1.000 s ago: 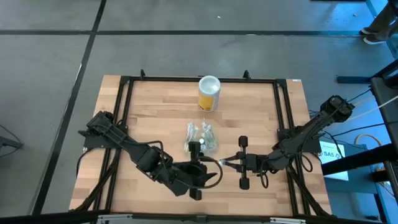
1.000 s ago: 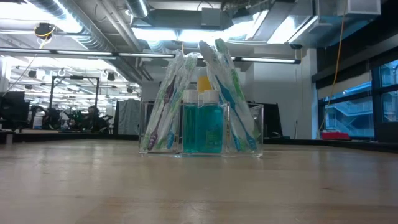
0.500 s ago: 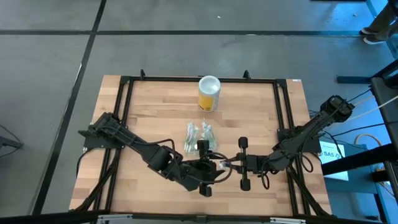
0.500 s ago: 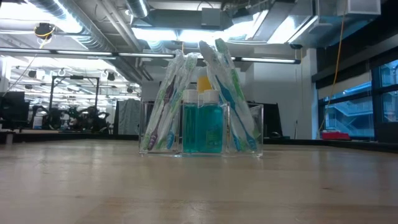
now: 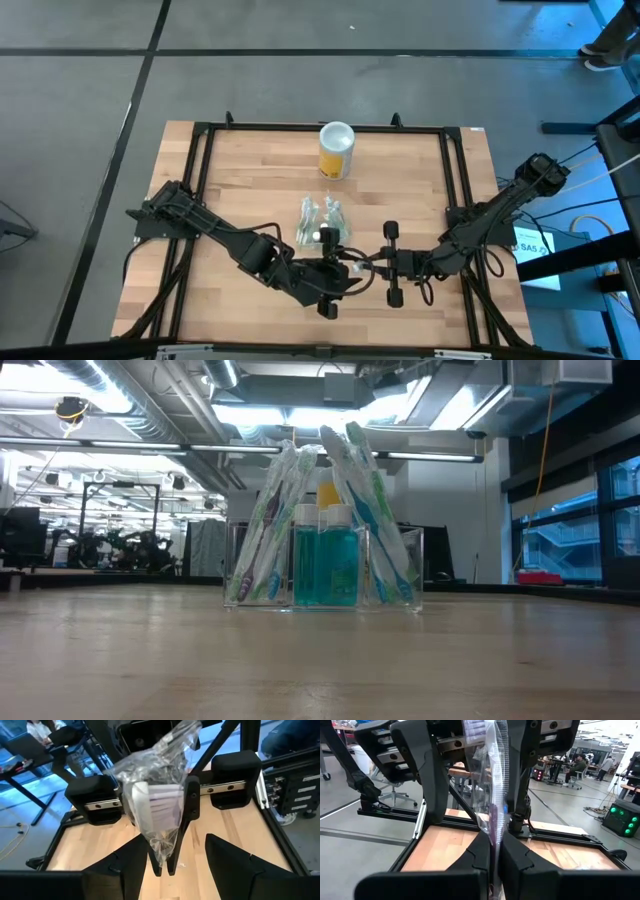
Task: Pick & Place toothbrushing station
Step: Put the purple toothbrush into the transparent organizer
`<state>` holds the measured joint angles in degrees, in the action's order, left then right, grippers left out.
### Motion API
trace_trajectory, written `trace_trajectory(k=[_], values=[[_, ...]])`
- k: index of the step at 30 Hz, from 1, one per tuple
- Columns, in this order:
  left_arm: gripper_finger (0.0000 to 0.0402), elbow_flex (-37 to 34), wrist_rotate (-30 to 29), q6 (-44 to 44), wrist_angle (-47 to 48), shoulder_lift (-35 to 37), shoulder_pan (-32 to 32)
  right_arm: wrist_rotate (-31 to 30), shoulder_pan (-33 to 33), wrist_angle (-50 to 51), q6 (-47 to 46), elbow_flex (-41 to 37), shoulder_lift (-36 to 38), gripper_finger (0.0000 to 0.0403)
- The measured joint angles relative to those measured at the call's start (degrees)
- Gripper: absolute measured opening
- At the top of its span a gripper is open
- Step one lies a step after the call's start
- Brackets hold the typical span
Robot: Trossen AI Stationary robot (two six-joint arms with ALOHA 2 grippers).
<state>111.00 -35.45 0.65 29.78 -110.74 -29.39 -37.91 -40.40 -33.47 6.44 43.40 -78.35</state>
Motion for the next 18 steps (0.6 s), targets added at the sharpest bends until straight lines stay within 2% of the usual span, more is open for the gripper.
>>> trace_trajectory(k=[4, 9, 14, 18], values=[[0.0194, 0.0, 0.0, 0.6, 0.0, 0.0, -0.1, 0.2, 0.0, 0.0, 0.0, 0.0, 0.0, 0.0018], [0.0193, 0.0, -3.6, 1.5, -1.7, 0.0, 0.0, 0.0, 0.0, 0.2, -1.0, 0.0, 0.0, 0.0018], [0.0192, 0.0, -2.1, 5.6, -6.7, 0.0, 0.4, 0.0, 0.0, 0.3, -1.4, 0.0, 0.0, 0.0018], [0.0179, 0.0, -0.2, 5.1, -6.3, 0.1, 1.0, 0.0, 0.0, 0.3, -1.5, 0.0, 0.0, 0.0018]])
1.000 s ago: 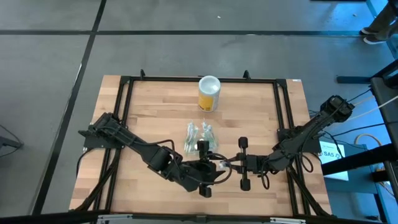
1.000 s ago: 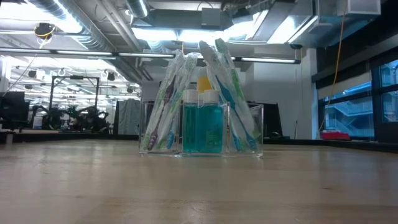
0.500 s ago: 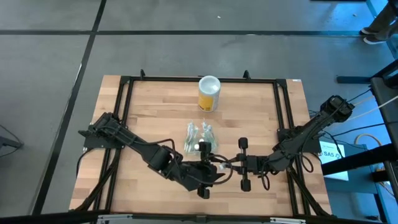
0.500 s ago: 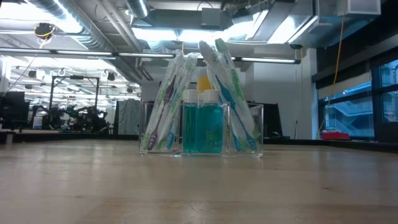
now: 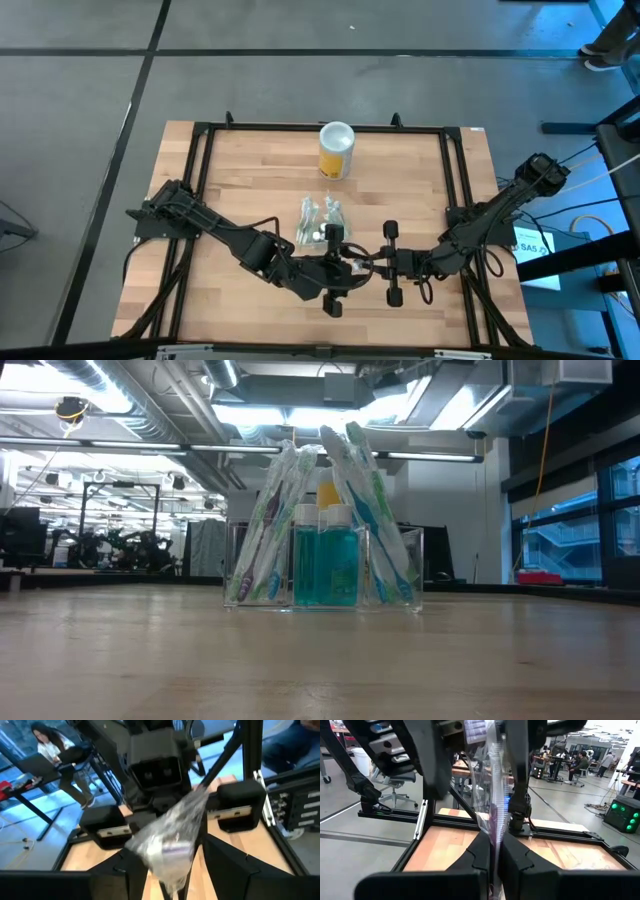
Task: Pick & Place toothbrushing station
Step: Put the purple toothbrush into the transparent organizer
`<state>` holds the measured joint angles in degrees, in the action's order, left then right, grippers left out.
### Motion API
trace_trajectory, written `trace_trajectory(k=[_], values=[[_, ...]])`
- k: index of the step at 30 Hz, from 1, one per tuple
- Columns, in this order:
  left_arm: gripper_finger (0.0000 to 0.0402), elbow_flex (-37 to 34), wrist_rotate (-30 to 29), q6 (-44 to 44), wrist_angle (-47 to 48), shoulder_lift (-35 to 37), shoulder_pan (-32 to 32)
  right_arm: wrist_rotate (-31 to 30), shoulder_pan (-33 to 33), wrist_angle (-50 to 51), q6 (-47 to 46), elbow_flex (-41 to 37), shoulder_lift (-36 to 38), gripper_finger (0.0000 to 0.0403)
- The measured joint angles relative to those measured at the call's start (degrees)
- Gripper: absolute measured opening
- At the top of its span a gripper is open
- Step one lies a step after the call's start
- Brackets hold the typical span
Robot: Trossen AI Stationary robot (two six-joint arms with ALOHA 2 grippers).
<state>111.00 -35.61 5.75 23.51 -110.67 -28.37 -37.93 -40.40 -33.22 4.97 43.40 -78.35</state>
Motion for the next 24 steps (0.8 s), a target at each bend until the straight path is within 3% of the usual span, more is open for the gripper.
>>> trace_trajectory(k=[7, 14, 19, 21, 24], values=[[0.0120, 0.0, 0.7, -0.5, 2.2, 0.0, 0.0, 0.1, 0.0, 0.0, 0.2, 0.0, 0.0, 0.0018], [0.0021, 0.0, 0.5, 0.5, 1.6, 0.0, 0.1, 0.4, 0.0, 0.4, 0.3, 0.0, 0.0, 0.0018], [0.0013, 0.0, 1.1, 0.4, 1.6, 0.0, 0.1, 1.5, 0.0, 0.4, 0.3, 0.0, 0.0, 0.0020], [0.0011, 0.0, 1.3, 0.5, 1.6, 0.0, 0.1, 1.9, 0.0, 0.4, -0.9, 0.0, 0.0, 0.0038], [0.0010, 0.0, 1.4, 0.6, 1.7, 0.0, -0.1, 1.0, 0.0, 0.4, -2.7, 0.0, 0.0, 0.0100]])
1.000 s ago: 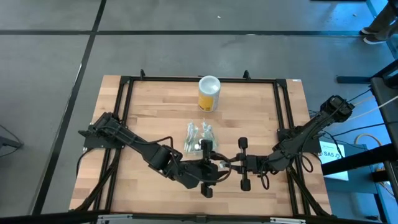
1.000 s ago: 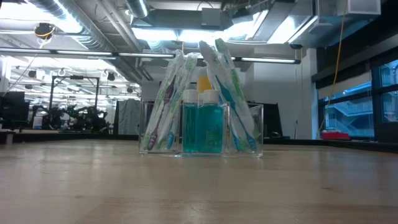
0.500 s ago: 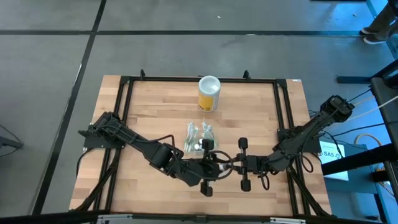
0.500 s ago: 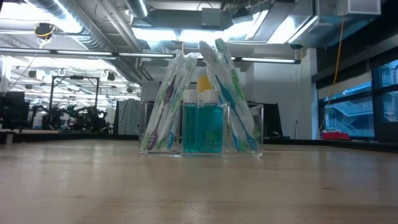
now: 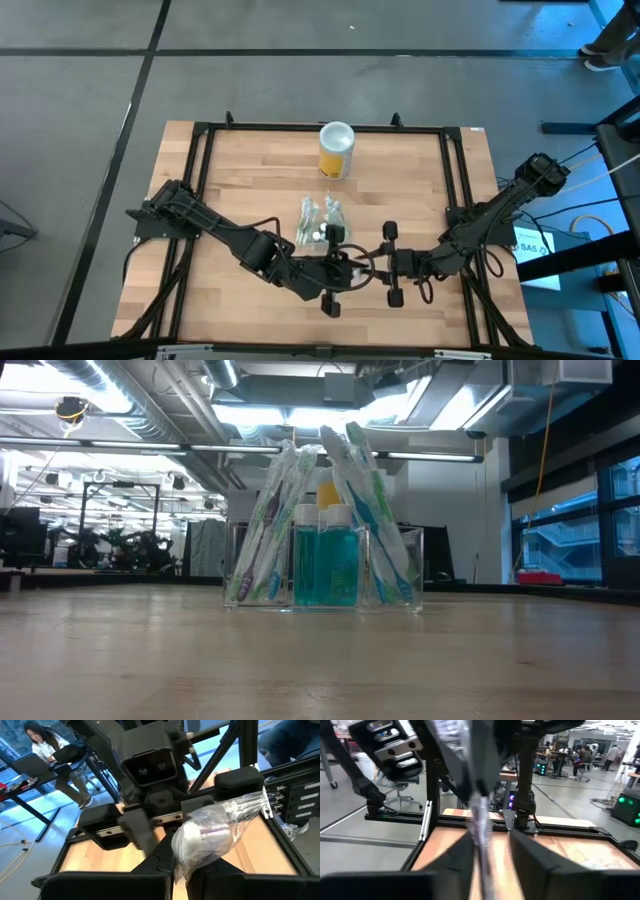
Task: Pick & Place toothbrushing station
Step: Put the purple toothbrush into the transparent organizer
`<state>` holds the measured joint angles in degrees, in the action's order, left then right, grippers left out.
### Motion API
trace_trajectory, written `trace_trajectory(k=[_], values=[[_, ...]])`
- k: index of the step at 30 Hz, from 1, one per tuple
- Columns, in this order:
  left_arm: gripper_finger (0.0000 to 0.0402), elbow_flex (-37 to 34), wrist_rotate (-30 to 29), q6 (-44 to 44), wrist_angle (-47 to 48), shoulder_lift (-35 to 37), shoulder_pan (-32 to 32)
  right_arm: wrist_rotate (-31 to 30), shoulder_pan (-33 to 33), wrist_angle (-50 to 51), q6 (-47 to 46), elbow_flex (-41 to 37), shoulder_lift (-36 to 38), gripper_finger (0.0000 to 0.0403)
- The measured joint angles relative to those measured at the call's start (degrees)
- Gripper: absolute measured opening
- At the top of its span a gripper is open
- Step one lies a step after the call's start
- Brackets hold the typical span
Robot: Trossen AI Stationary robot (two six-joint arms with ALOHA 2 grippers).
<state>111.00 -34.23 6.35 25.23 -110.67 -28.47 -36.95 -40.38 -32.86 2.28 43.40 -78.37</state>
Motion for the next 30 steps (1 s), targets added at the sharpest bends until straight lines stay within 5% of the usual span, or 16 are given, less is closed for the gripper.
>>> trace_trajectory(k=[7, 12, 19, 30], values=[[0.0010, 0.0, -0.7, -1.0, 3.2, 0.3, -0.7, -1.3, -0.3, 0.4, -0.3, 0.0, 0.0, 0.0253], [0.0010, 0.0, -5.1, -3.7, 9.1, 2.8, -2.6, -2.0, -0.9, 0.8, 0.0, 0.0, 0.0, 0.0318], [0.0010, 0.0, -12.2, -13.2, 24.1, 8.1, -5.0, -4.2, -1.1, 0.7, 1.2, 0.0, 0.0, 0.0346], [0.0011, 0.0, -20.2, -35.4, 49.4, 13.6, -4.9, -4.2, -1.1, 0.8, 3.1, 0.0, 0.0, 0.0328]])
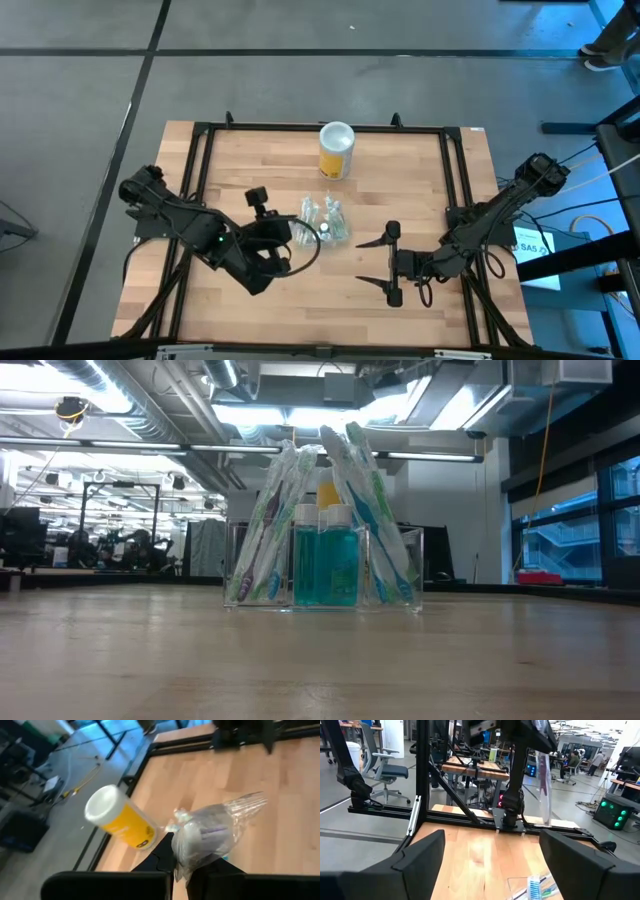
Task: Pick & Place toothbrushing station
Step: Put the purple toothbrush into the transparent organizer
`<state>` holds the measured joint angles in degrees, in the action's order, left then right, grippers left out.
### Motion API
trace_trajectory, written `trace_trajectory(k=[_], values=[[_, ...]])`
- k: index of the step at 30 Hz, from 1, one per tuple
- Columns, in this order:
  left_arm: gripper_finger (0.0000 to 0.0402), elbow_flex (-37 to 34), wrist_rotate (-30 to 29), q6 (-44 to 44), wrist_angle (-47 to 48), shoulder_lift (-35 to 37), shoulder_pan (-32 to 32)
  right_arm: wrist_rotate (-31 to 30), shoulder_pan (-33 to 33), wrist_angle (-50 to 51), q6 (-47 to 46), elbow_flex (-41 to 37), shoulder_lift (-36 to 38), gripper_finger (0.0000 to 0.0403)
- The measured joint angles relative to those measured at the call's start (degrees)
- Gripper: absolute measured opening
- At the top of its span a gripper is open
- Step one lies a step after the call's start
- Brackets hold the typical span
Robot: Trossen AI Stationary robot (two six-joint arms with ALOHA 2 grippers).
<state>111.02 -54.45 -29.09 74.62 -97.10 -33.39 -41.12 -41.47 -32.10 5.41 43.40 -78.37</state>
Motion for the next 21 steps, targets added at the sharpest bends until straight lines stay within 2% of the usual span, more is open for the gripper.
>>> trace_trajectory(k=[5, 10, 13, 15, 19, 21], values=[[0.0011, -2.7, -2.2, -3.0, 1.7, 0.4, 0.0, 0.0, 0.0, 0.0, -0.4, 0.0, 0.0, 0.0319], [0.0011, -16.7, -1.1, -6.6, -3.9, 5.8, 0.0, 0.1, 0.0, 0.0, -1.8, 0.0, 0.0, 0.0312], [0.0011, -27.1, -0.2, -2.5, -17.0, 12.0, -0.7, 0.2, 0.0, 0.0, -1.9, 0.0, 0.0, 0.0311], [0.0011, -34.4, 2.5, 2.2, -27.8, 17.2, -0.7, 0.2, 0.0, 0.0, -1.9, 0.0, 0.0, 0.0313], [0.0011, -50.2, 14.3, 9.6, -51.7, 27.7, 2.9, 0.2, 0.0, 0.0, -1.9, 0.0, 0.0, 0.0318], [0.0011, -56.2, 19.2, 9.5, -58.9, 31.9, 6.0, 0.2, 0.0, 0.0, -1.9, 0.0, 0.0, 0.0321]])
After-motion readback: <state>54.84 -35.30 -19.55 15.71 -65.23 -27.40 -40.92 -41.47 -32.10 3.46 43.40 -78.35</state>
